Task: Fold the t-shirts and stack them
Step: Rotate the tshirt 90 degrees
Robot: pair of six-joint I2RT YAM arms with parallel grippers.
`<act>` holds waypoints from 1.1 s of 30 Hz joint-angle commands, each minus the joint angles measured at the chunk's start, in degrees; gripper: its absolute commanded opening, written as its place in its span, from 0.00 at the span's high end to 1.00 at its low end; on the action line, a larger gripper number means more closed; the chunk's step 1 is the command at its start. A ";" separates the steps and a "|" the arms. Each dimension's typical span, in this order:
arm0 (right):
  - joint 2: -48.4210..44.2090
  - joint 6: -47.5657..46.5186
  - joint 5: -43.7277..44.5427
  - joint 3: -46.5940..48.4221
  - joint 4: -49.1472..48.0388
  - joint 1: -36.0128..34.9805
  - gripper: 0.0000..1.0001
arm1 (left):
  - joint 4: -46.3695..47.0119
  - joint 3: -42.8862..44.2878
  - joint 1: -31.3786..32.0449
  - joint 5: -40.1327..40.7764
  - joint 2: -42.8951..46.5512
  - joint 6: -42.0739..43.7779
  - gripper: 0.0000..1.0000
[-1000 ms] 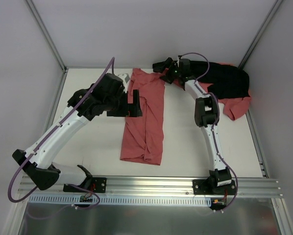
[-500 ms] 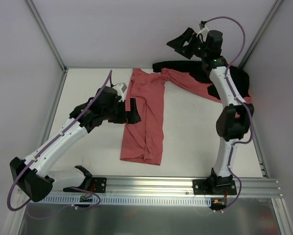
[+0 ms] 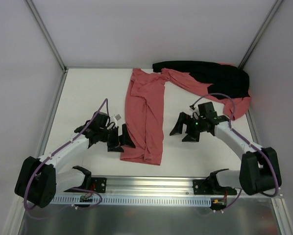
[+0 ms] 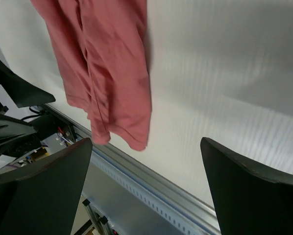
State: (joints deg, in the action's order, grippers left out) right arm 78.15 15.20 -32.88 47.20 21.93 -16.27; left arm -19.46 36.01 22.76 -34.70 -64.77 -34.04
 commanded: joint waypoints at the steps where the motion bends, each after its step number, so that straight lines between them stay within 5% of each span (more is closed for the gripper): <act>1: -11.33 -1.50 4.32 -2.88 3.46 -0.25 0.01 | 7.85 -5.59 -0.44 -9.07 2.46 -5.59 0.11; 12: -15.48 1.59 1.69 -14.50 -0.49 -1.30 0.01 | 1.19 -7.53 -0.35 -2.75 -1.93 2.22 0.12; 23: -20.49 9.14 3.52 -23.64 -7.77 -7.63 0.00 | -12.61 1.08 -0.44 9.20 -3.34 9.78 0.12; 33: -8.03 13.27 6.42 -21.72 -17.18 -19.23 0.01 | -8.49 0.64 -0.44 8.95 -12.04 10.58 0.12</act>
State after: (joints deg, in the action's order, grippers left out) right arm 66.37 27.68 -29.85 23.88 8.27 -32.47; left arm -28.77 36.45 22.76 -26.00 -76.01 -25.30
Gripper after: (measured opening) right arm 0.993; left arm 0.880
